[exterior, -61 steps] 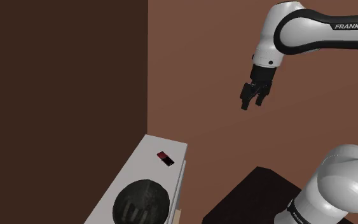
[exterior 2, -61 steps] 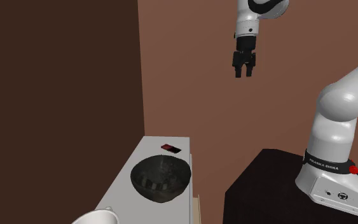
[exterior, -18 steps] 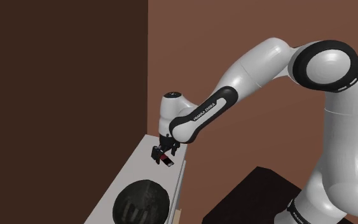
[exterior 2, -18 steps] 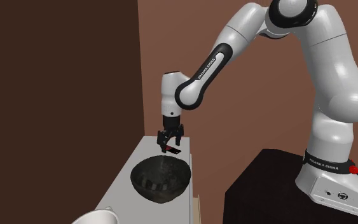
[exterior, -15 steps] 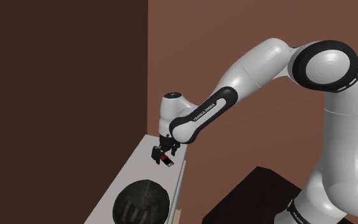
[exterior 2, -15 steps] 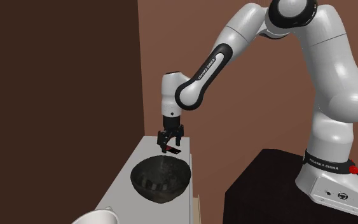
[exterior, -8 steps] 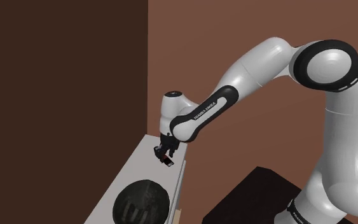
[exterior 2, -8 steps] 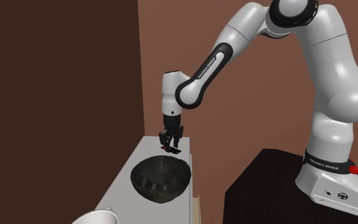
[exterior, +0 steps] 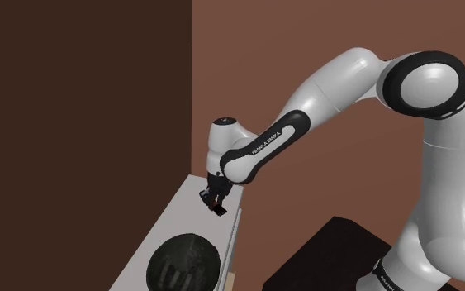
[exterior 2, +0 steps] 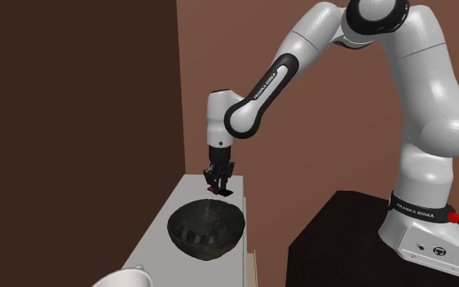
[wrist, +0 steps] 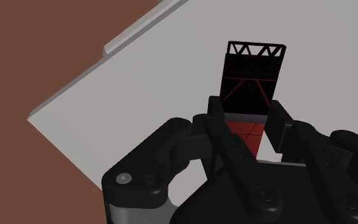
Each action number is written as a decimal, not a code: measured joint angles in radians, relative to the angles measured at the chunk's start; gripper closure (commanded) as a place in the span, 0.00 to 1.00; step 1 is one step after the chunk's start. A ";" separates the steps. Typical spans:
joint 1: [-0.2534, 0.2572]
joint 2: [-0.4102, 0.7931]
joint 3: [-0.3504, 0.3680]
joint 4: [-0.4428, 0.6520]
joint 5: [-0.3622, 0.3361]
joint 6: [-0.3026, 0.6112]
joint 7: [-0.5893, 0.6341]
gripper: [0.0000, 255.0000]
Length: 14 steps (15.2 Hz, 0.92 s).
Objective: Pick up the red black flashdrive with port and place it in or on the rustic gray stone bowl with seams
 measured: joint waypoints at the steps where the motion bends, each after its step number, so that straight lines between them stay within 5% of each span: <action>1: -0.001 -0.008 0.003 -0.001 0.004 -0.008 -0.002 1.00; 14: -0.017 -0.132 0.027 0.027 0.055 -0.156 -0.037 1.00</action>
